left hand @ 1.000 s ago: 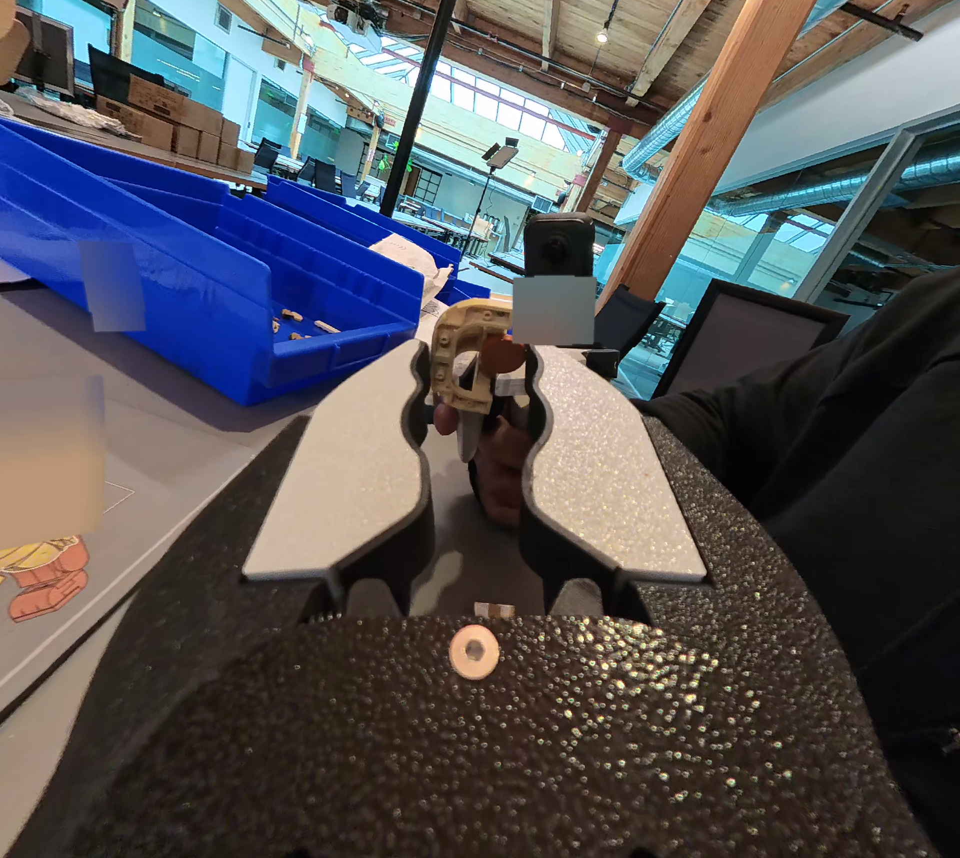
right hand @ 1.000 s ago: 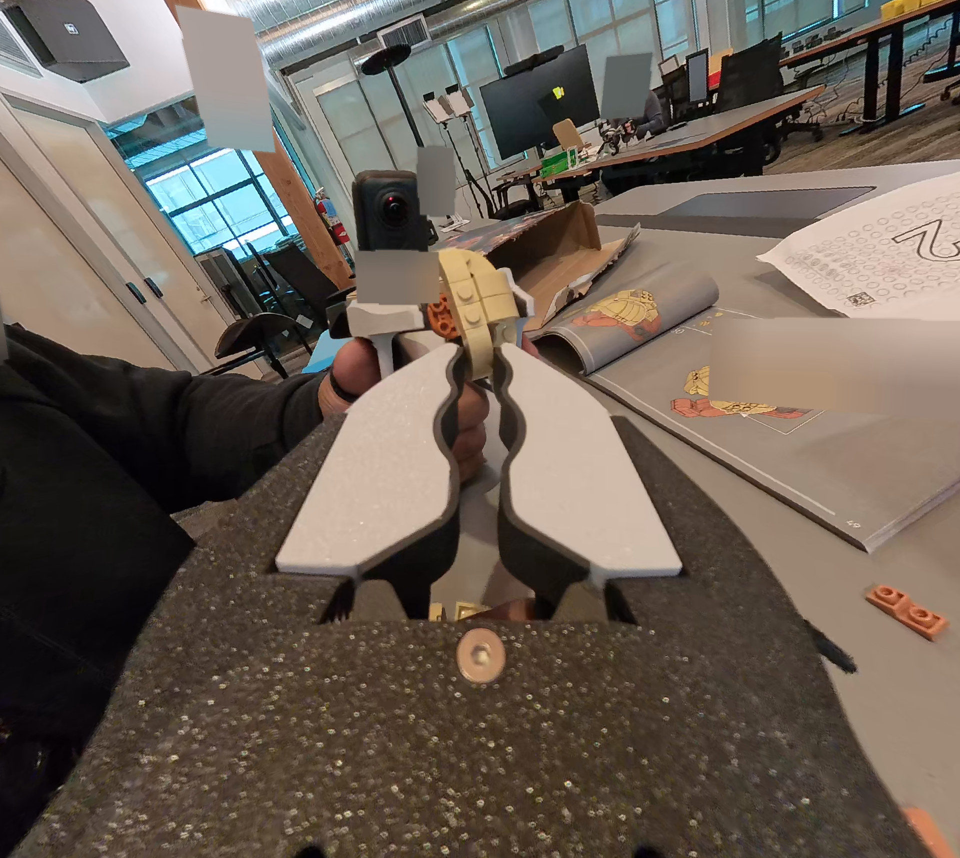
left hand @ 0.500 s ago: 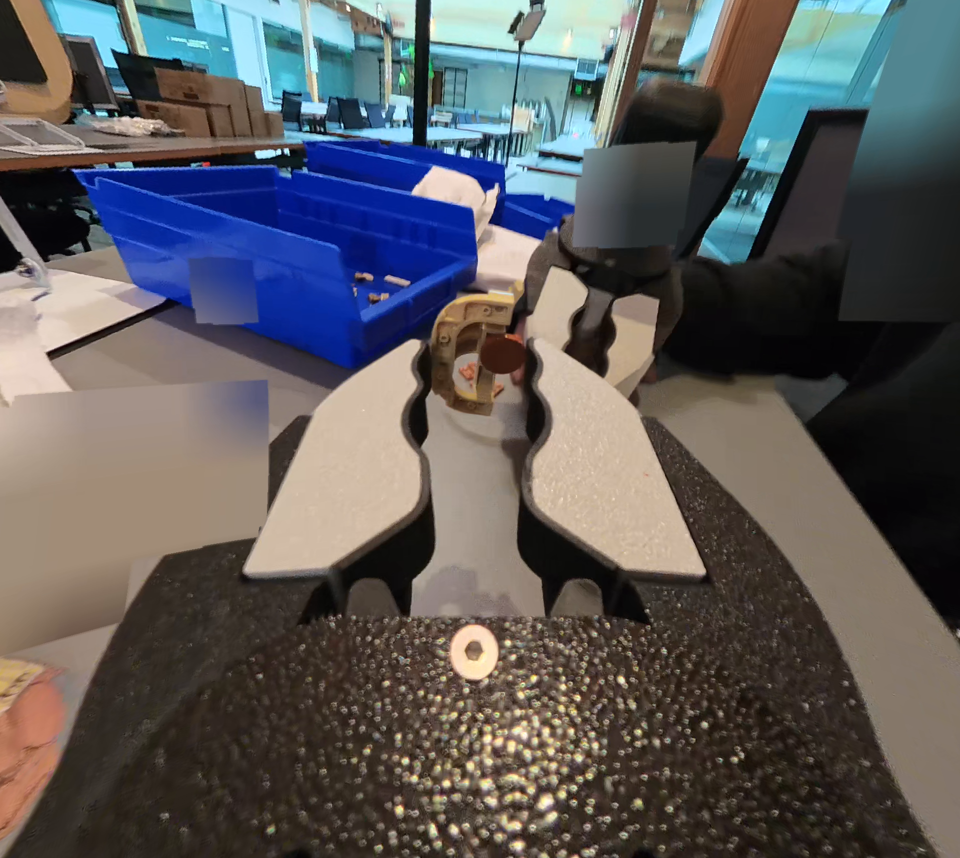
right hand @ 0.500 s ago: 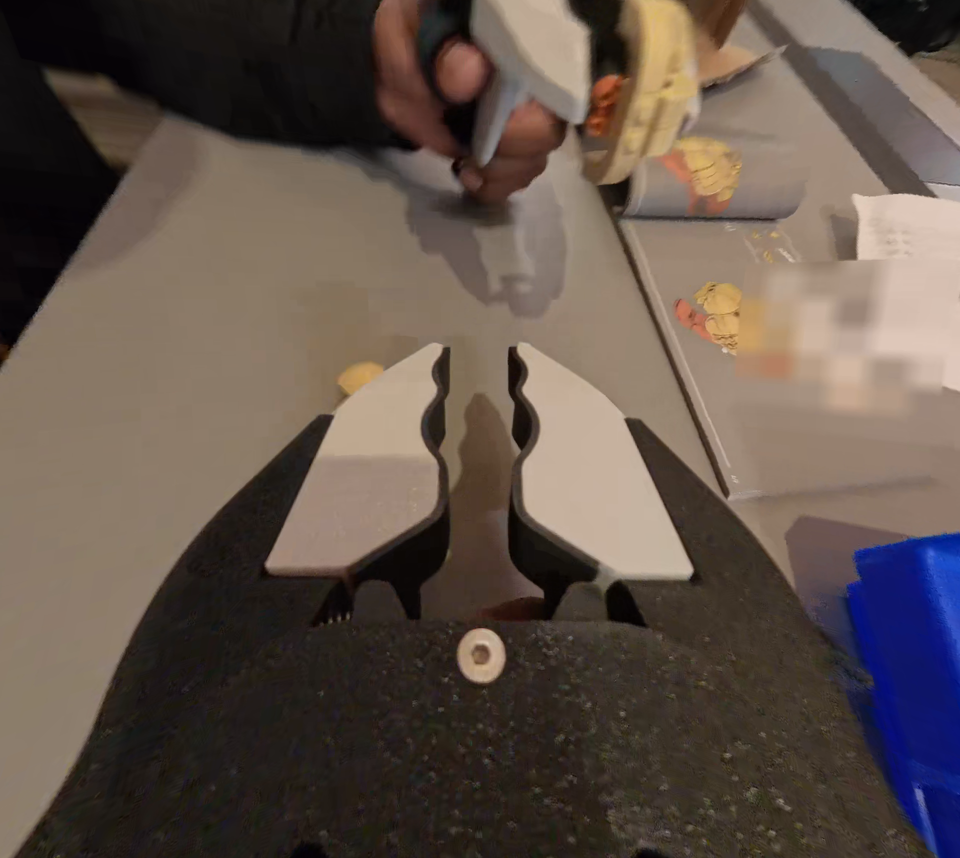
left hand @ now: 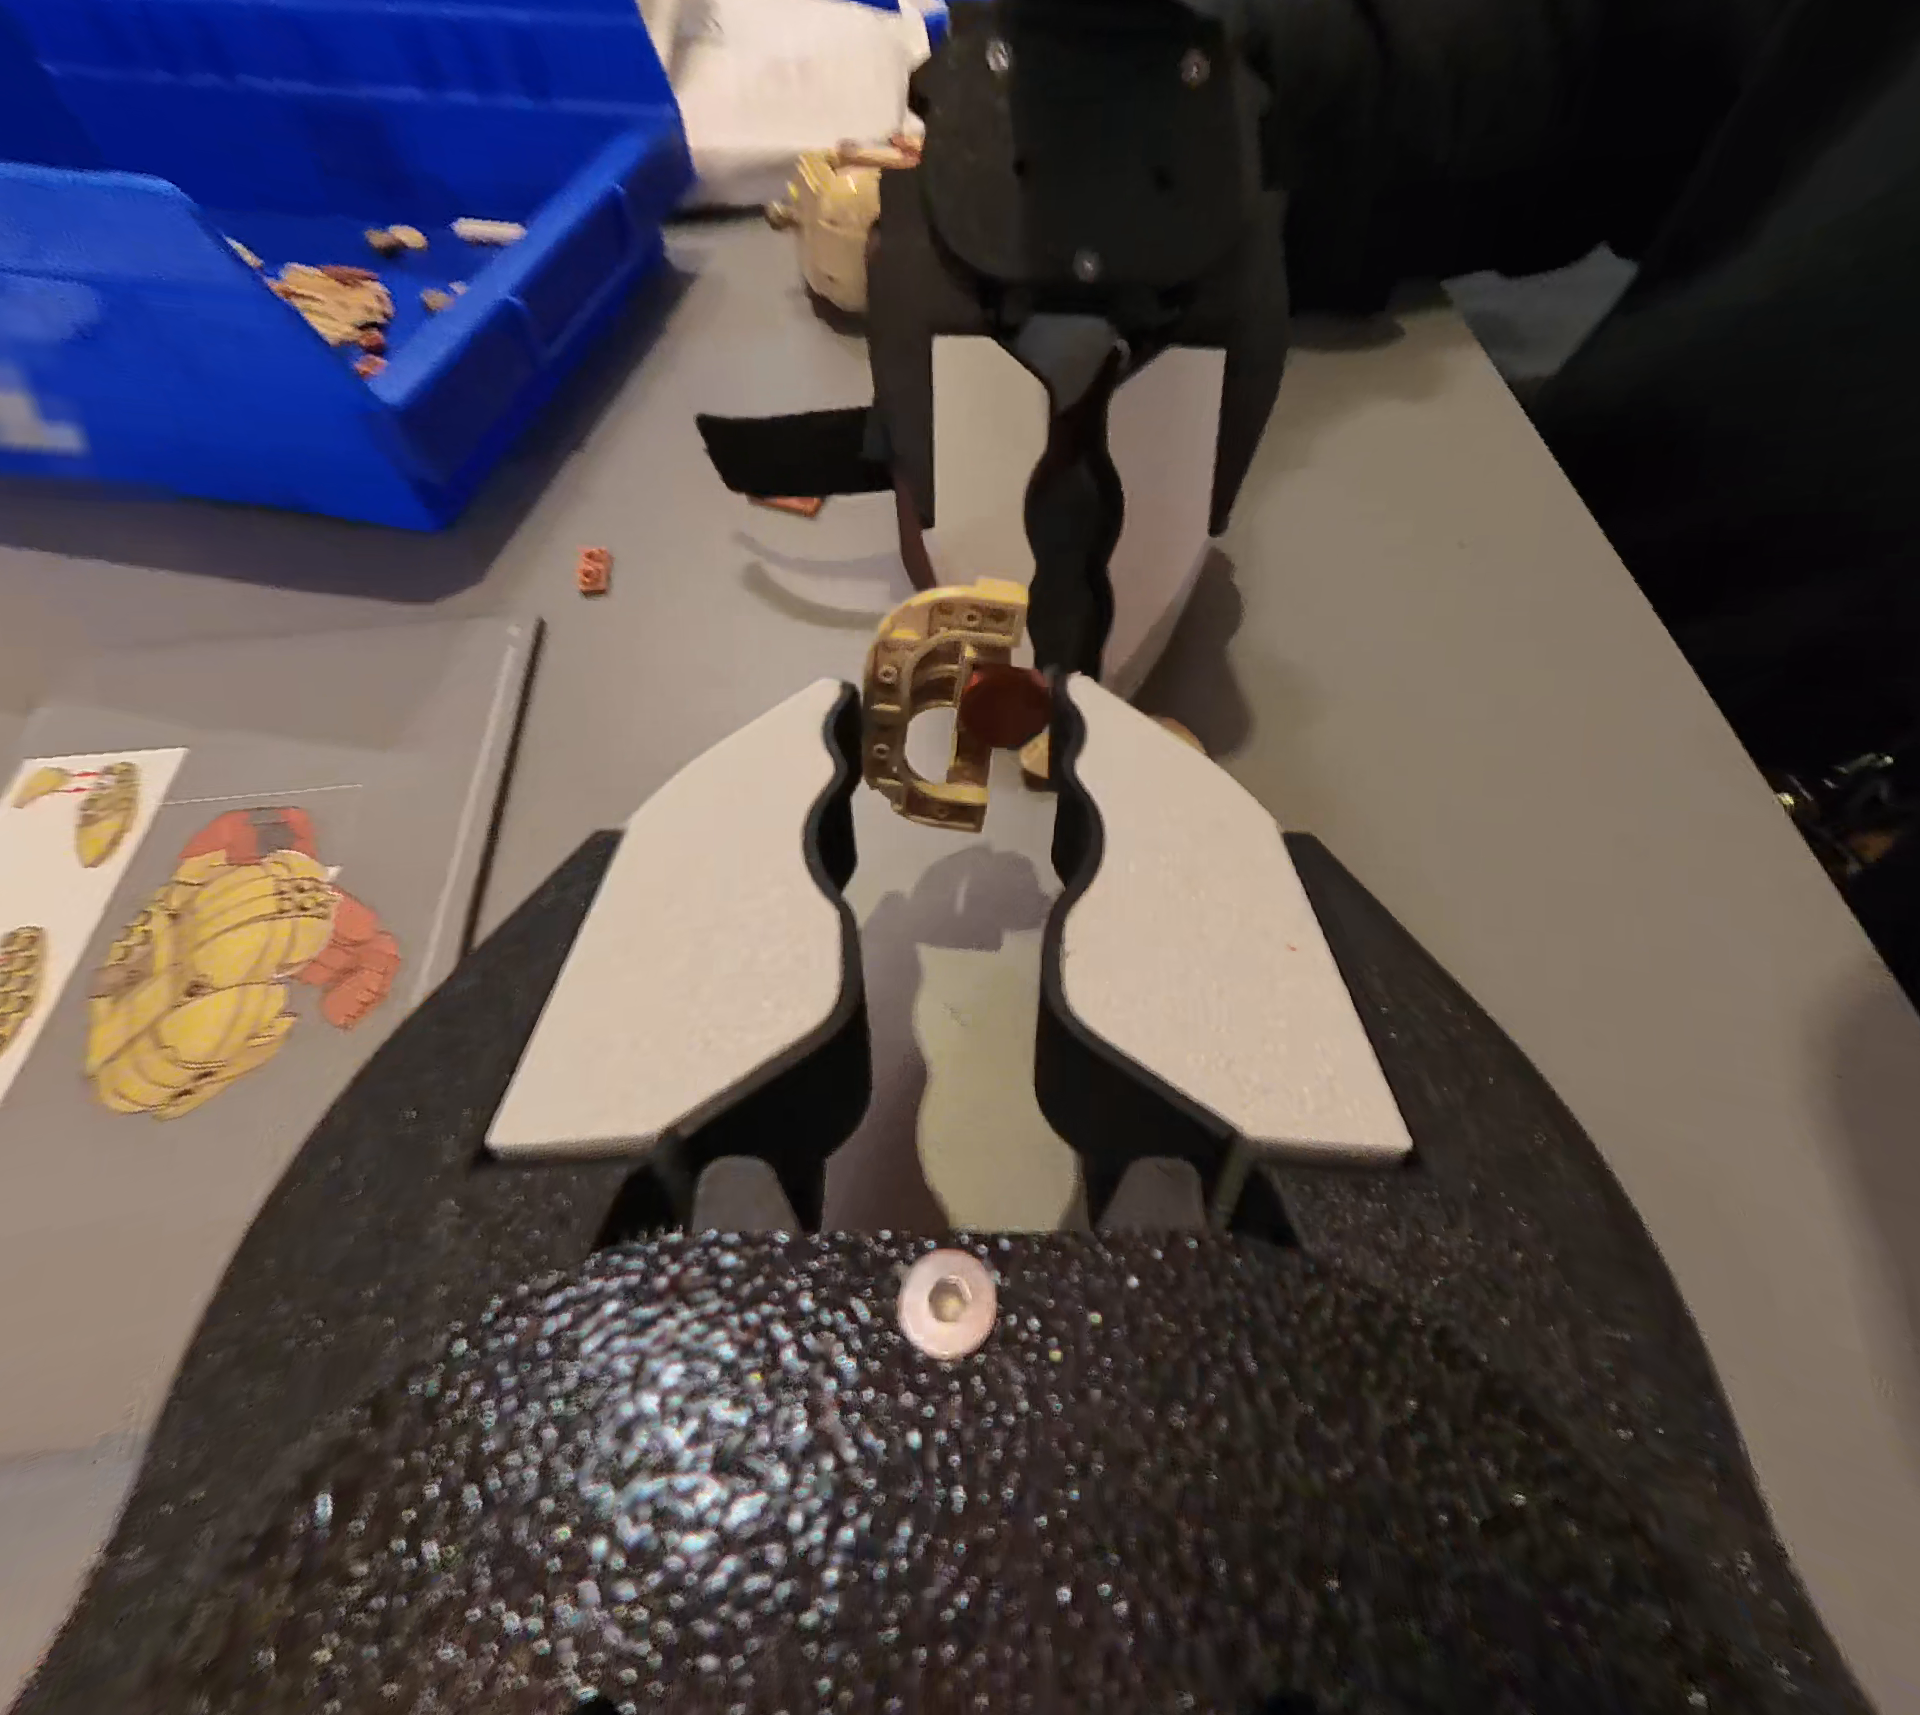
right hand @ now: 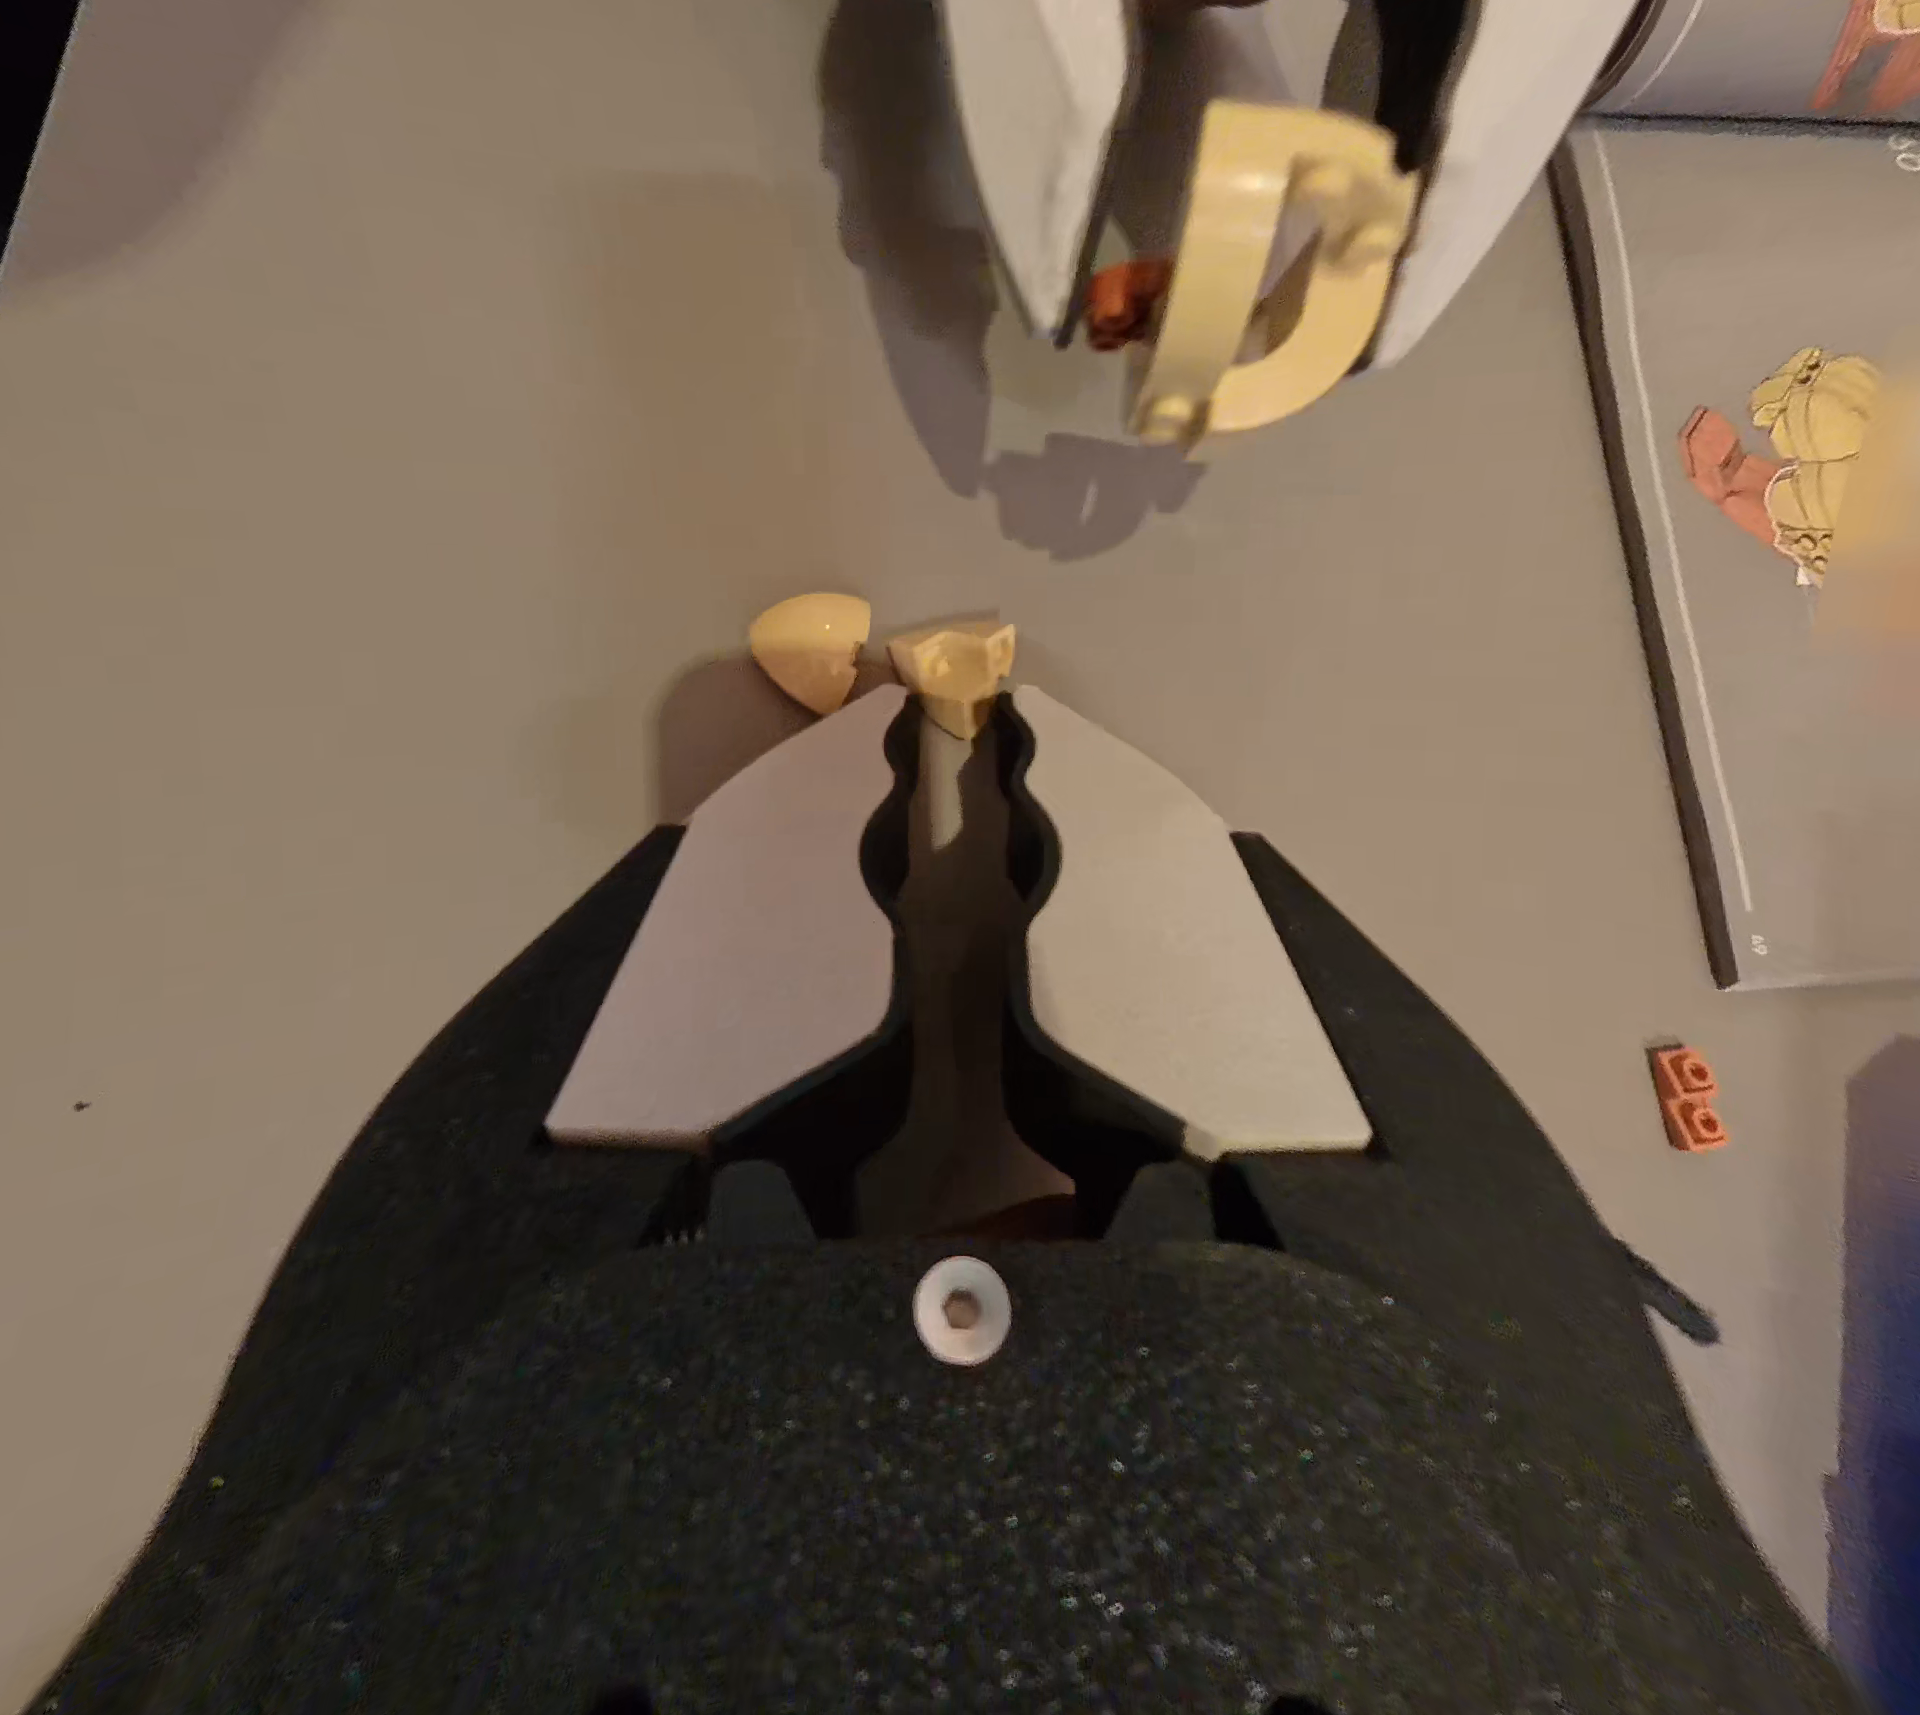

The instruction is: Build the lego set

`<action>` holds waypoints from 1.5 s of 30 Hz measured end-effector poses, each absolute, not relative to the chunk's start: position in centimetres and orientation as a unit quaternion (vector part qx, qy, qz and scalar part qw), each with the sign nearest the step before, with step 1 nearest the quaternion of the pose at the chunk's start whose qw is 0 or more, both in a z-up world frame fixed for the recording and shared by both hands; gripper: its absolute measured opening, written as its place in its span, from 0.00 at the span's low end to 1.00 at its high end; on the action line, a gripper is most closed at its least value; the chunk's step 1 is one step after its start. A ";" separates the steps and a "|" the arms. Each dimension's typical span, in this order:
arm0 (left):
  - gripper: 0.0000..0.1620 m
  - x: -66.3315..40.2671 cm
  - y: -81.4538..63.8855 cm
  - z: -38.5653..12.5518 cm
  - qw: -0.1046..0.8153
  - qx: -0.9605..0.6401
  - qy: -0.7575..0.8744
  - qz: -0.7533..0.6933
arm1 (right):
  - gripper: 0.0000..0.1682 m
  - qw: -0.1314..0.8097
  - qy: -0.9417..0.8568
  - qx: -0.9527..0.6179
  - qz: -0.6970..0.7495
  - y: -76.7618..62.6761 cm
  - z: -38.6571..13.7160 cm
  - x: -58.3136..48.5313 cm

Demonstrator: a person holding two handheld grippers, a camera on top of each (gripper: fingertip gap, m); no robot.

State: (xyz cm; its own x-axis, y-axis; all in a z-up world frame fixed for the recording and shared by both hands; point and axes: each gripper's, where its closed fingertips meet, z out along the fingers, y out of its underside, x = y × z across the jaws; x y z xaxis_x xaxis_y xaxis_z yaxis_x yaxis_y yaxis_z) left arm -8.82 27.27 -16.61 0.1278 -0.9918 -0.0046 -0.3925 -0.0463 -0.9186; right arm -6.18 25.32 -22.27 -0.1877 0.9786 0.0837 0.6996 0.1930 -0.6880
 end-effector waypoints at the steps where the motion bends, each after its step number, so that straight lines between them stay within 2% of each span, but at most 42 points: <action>1: 0.21 -8.9 27.1 -16.9 0.403 -0.631 0.557 -0.359 | 0.07 0.268 -0.724 -0.579 0.260 25.4 -22.3 -6.3; 12: 0.21 -9.2 26.3 -19.5 0.337 -0.658 0.600 -0.306 | 0.06 0.328 -0.736 -0.561 0.189 27.2 -20.1 -6.7; 21: 0.21 -8.8 26.2 -20.4 0.327 -0.664 0.612 -0.279 | 0.06 0.367 -0.746 -0.536 0.146 27.0 -18.8 -7.2; 24: 0.21 -8.6 26.2 -20.5 0.327 -0.665 0.611 -0.278 | 0.02 0.376 -0.746 -0.527 0.157 26.5 -18.4 -7.5; 29: 0.21 -8.5 26.0 -20.7 0.325 -0.664 0.614 -0.275 | 0.03 0.382 -0.738 -0.531 0.168 26.7 -18.7 -7.7; 37: 0.21 -8.8 26.6 -20.9 0.330 -0.674 0.608 -0.260 | 0.11 0.362 -0.665 -0.629 0.177 29.5 -18.0 -2.8; 45: 0.21 -8.7 27.2 -20.5 0.347 -0.677 0.596 -0.256 | 0.12 0.343 -0.576 -0.726 0.156 31.1 -19.6 0.2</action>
State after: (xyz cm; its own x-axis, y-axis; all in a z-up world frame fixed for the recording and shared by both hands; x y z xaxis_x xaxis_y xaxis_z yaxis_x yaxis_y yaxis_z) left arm -8.68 27.18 -20.47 0.1583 -0.9851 -0.0668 -0.6299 -0.0487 -0.7751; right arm 0.23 31.08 -19.55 0.2883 0.9426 0.1684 0.7284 -0.1017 -0.6775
